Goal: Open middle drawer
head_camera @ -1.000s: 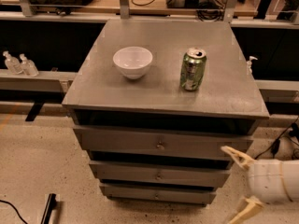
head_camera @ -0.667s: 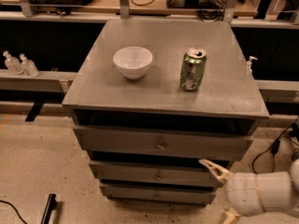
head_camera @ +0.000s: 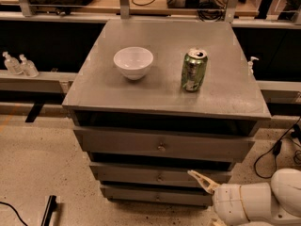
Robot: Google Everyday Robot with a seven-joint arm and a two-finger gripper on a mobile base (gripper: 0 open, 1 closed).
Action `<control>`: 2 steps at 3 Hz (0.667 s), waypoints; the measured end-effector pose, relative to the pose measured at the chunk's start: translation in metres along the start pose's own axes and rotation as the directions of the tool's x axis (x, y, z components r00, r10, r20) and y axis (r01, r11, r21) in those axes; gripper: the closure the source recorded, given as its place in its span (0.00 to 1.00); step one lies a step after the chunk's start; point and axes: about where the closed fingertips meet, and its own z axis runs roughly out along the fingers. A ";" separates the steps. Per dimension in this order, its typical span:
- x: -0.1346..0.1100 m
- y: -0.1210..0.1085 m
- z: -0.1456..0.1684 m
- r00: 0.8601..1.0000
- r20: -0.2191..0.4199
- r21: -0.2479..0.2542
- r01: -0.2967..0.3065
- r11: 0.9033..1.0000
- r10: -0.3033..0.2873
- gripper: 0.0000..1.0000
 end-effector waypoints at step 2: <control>0.072 -0.024 0.009 0.963 -0.241 0.047 -0.110 0.993 0.118 0.00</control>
Offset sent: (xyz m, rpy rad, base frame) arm 0.0598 -0.0825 -0.1099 -0.3961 0.1655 -0.2725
